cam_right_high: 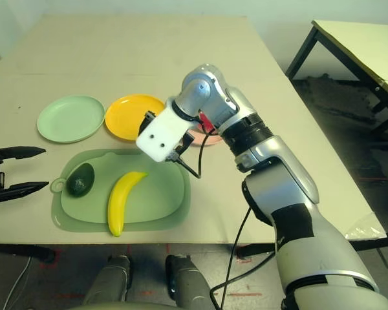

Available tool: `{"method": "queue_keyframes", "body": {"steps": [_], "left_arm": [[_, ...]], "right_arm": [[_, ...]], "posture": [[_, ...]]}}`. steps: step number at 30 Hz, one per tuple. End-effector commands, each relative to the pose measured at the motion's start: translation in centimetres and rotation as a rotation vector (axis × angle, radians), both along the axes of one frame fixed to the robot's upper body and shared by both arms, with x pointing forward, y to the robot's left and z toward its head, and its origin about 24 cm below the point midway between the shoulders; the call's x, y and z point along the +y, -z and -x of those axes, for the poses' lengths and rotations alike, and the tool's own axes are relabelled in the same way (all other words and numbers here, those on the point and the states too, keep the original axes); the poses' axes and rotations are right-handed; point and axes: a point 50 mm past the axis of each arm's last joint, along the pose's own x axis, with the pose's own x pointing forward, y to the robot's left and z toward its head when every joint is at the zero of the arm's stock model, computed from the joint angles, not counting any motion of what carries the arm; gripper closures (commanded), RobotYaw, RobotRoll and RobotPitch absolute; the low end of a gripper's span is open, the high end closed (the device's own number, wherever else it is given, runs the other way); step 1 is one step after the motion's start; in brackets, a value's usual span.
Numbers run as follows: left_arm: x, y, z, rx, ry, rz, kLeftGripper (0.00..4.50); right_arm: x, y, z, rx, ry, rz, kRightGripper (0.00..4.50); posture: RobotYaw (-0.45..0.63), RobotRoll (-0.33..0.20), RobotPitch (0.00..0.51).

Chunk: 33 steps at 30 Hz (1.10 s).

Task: Place the fruits into color-matched plates.

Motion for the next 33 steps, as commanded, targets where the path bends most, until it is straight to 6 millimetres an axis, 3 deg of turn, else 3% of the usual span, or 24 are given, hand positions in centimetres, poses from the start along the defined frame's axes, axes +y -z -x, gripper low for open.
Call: {"method": "queue_keyframes", "body": {"steps": [1, 13, 23, 33], "left_arm": [[0.6, 0.0, 0.3, 0.007, 0.029, -0.076, 0.0], [0.1, -0.1, 0.5, -0.007, 0.107, -0.067, 0.0], [0.0, -0.3, 0.7, -0.033, 0.108, -0.056, 0.0], [-0.3, -0.4, 0.9, -0.046, 0.105, -0.06, 0.0]], "right_arm": [[0.9, 1.1, 1.0, 0.062, -0.017, 0.027, 0.02], [3.5, 3.9, 2.1, 0.126, -0.044, 0.041, 0.02], [6.0, 4.7, 3.3, 0.081, -0.133, 0.037, 0.02], [6.6, 8.1, 2.5, 0.053, -0.125, 0.129, 0.02]], "posture": [[0.11, 0.0, 0.169], [0.13, 0.0, 0.17], [0.16, 0.0, 0.171], [0.17, 0.0, 0.174]]}}
